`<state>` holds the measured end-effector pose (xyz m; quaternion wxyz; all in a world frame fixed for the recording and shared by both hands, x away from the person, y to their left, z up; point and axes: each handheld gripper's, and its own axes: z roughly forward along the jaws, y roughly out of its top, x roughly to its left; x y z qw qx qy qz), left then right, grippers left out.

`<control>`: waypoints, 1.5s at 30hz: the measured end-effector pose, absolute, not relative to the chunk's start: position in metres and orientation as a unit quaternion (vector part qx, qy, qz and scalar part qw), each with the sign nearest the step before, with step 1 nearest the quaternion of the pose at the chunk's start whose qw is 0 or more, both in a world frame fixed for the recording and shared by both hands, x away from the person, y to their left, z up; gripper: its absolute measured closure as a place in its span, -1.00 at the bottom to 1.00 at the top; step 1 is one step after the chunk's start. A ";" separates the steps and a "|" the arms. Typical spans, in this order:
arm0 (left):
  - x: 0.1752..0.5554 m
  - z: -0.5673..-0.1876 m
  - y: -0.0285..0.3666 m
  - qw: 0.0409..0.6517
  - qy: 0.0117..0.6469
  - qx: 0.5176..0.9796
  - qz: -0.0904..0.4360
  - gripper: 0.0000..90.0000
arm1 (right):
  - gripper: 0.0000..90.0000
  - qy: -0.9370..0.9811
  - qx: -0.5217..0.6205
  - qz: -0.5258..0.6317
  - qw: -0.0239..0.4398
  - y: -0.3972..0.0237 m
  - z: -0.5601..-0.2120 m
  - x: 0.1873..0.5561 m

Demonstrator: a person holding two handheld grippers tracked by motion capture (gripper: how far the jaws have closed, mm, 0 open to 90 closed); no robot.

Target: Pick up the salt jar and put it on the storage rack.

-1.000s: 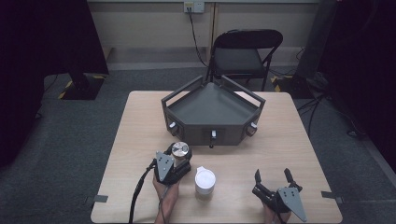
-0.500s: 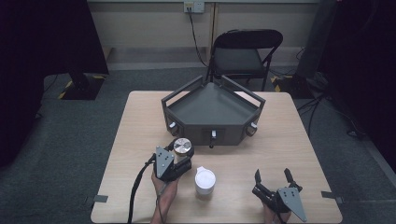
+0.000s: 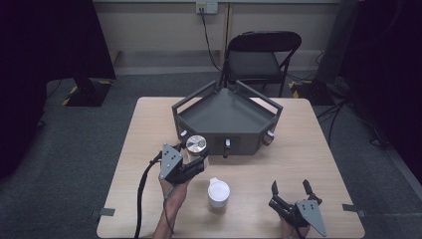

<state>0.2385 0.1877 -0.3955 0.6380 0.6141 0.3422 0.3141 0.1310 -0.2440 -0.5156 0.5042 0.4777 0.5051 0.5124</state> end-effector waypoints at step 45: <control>0.350 -0.349 0.110 0.551 0.435 0.604 0.377 -0.23 | -0.98 0.507 0.475 0.515 0.502 -0.246 -0.516 0.131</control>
